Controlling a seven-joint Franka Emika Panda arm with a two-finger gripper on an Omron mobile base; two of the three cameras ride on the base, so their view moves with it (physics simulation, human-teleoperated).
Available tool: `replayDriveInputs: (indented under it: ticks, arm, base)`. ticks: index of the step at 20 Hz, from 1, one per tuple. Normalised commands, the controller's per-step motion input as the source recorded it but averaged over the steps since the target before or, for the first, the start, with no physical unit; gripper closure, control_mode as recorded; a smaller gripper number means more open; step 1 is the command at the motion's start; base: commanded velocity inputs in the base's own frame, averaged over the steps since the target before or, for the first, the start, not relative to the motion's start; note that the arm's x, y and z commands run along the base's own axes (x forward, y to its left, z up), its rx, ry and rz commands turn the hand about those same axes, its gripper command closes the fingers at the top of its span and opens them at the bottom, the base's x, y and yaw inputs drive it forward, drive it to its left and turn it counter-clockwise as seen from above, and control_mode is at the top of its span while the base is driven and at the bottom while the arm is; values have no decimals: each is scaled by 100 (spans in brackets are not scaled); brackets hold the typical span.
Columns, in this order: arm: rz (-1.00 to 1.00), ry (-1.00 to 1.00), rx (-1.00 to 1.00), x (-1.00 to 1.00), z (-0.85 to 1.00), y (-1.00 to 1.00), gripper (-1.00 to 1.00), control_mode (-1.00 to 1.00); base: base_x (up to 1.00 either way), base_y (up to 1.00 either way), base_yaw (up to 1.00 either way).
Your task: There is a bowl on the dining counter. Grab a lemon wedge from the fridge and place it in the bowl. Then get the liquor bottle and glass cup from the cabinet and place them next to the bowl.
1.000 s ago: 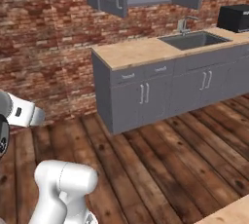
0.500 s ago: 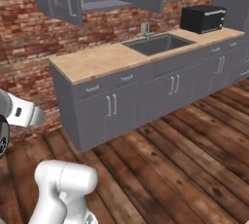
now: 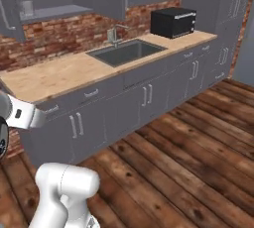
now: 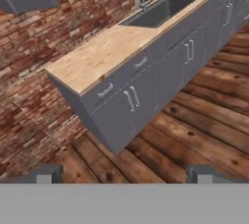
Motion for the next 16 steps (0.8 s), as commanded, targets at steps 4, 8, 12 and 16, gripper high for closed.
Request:
replayDriveInputs:
  ticks: [4, 8, 12, 16]
  arm:
    - [0, 0, 0, 0, 0, 0, -100, 100]
    - [0, 0, 0, 0, 0, 0, -100, 100]
    - [0, 0, 0, 0, 0, 0, -100, 100]
    - [0, 0, 0, 0, 0, 0, -100, 100]
  base:
    - [100, -25, -1]
    - [100, -30, 24]
    - [99, -32, 42]
    - [84, -22, 55]
